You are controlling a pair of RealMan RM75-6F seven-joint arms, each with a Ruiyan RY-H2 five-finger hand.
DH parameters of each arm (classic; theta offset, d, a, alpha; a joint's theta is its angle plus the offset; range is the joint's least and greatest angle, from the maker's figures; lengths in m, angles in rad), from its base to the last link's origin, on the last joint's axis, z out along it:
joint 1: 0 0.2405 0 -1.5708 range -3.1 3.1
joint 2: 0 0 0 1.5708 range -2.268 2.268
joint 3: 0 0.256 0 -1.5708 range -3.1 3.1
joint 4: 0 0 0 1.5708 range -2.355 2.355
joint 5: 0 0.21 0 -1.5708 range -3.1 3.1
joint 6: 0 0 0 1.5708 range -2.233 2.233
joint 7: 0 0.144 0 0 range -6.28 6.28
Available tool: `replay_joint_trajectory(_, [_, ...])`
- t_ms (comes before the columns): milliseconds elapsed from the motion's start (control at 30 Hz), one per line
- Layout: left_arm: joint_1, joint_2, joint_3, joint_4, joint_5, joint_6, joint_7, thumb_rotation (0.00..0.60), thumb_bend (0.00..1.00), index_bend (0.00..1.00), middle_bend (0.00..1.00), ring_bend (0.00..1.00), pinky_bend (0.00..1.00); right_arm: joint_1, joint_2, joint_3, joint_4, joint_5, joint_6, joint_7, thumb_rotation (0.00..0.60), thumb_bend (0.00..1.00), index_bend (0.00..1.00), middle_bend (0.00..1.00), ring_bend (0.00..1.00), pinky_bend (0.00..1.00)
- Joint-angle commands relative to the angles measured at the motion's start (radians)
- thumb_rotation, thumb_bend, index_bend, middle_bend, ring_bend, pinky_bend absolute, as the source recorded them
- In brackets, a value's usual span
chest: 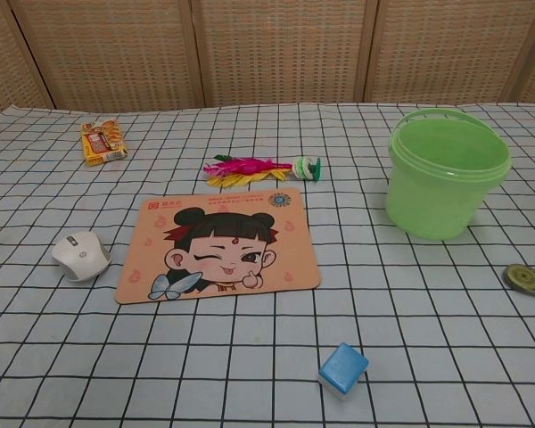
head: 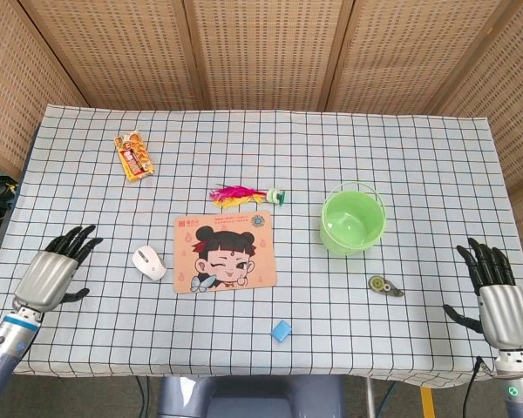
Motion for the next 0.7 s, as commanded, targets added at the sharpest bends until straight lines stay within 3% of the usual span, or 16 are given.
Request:
replay_joint_trajectory(33, [-0.091, -0.027, -0.014, 0.062, -0.023, -0.121, -0.005, 0.600, 0.12, 0.16, 0.04, 0.07, 0.20, 0.002, -0.001, 0.004, 0.005, 0.009, -0.006, 0.005, 0.600, 0.08, 0.11, 0.00, 0.00, 0.00])
replay_joint_trajectory(267, [-0.220, -0.095, -0.025, 0.153, -0.067, -0.303, 0.021, 0.600, 0.12, 0.17, 0.05, 0.07, 0.20, 0.007, -0.003, 0.016, 0.023, 0.041, -0.030, 0.022, 0.600, 0.08, 0.12, 0.00, 0.00, 0.00])
replay_joint_trajectory(700, [-0.320, -0.185, -0.012, 0.174, -0.132, -0.414, 0.113, 0.600, 0.13, 0.19, 0.06, 0.08, 0.21, 0.000, 0.011, 0.035, 0.034, 0.067, -0.024, 0.075, 0.600, 0.08, 0.12, 0.00, 0.00, 0.00])
